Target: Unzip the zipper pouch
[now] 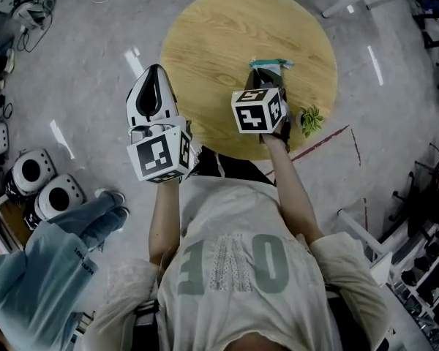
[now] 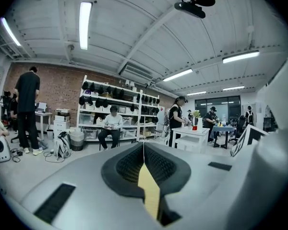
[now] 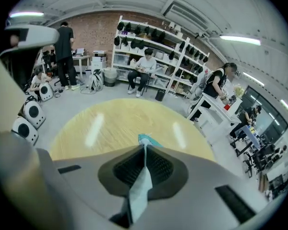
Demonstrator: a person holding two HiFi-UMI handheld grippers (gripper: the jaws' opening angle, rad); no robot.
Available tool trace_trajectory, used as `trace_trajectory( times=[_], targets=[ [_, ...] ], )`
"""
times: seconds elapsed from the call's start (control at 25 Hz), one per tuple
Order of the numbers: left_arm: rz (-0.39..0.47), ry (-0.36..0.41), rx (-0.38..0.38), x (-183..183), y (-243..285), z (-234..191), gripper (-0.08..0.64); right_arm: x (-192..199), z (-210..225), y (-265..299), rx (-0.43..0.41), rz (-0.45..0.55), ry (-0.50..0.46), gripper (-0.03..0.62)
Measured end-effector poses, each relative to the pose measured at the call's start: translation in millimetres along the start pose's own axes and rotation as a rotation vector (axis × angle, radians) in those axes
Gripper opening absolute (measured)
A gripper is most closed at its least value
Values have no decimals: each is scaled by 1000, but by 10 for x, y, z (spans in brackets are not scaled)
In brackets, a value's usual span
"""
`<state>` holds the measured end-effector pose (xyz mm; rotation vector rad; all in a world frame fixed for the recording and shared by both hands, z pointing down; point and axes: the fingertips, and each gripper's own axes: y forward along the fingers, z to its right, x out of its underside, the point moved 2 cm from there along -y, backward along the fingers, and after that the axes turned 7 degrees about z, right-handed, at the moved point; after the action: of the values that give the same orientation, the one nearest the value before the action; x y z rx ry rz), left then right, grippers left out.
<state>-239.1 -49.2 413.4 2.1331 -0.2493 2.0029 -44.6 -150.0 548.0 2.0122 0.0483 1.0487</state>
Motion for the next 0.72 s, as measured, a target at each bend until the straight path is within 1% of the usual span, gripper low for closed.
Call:
trace_trajectory(
  times=[0.12,0.24,0.4,0.52,0.6,0.64,0.72],
  targets=[
    [26,4,24,-119,30,95,28,-160,198,-187,13,43,20,37],
    [59,0,53,-290,81,233,28,-311,388,-392,-7,97,42,37],
    [94,-1,111,-525,139,387,28,-546,551,-687,-47,220,68,35],
    [125,15,171,-739,171,571,28,-717,697,-959,-42,318,52,35],
    [151,27,229,-887,201,715,28,-837,782,-1144,-47,385,33,35],
    [165,32,263,-951,219,792,28,-895,815,-1232,-61,420,26,35],
    [188,37,319,-1051,241,931,28,-985,857,-1401,-124,490,21,35]
  ],
)
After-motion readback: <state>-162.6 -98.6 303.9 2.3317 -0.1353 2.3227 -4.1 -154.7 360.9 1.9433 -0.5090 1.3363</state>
